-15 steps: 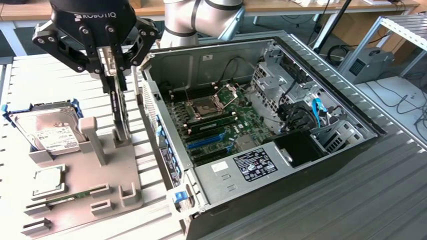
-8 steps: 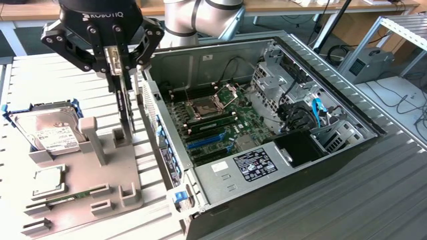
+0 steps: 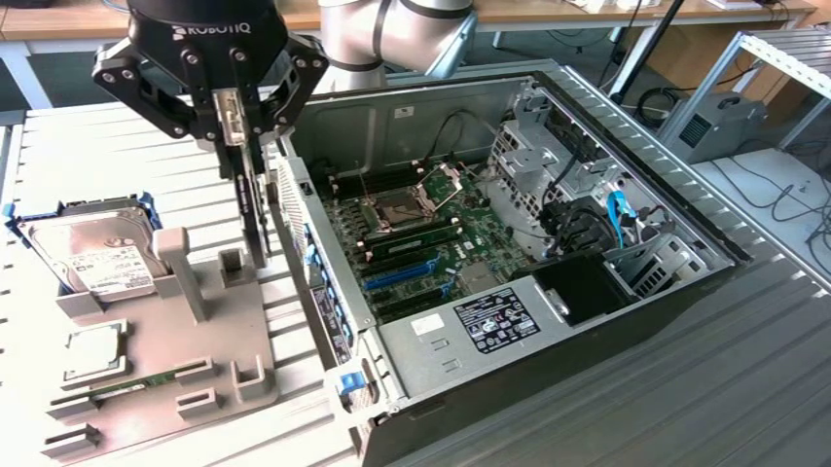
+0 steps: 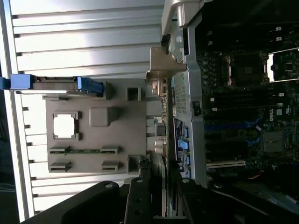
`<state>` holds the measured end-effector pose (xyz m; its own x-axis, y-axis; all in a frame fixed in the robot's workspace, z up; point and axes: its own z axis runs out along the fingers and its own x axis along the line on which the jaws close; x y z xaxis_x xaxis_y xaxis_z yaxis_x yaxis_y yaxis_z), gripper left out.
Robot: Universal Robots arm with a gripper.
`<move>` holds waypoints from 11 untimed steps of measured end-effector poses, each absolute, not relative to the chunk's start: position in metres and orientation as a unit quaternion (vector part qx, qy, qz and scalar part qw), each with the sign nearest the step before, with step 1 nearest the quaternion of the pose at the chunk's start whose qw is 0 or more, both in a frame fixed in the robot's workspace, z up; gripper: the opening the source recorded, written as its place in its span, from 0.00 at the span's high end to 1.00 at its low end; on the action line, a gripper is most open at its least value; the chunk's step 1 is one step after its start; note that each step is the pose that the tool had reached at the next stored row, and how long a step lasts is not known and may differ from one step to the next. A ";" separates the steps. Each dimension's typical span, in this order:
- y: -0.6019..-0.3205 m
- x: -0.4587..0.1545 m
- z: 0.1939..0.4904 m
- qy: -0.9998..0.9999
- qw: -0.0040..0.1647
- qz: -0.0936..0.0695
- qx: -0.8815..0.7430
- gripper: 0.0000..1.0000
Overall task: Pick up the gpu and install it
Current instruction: 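Pick up the gpu and move the gpu toward the slot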
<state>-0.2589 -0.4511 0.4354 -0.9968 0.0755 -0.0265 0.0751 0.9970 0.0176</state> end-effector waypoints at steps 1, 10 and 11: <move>-0.451 -0.258 0.435 0.999 0.014 0.008 0.038 0.74; -0.451 -0.252 0.435 0.999 0.014 0.007 0.038 0.74; -0.451 -0.251 0.435 0.999 0.014 0.007 0.038 0.74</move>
<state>-0.2510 -0.4511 0.4354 -0.9968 0.0754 -0.0267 0.0750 0.9971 0.0156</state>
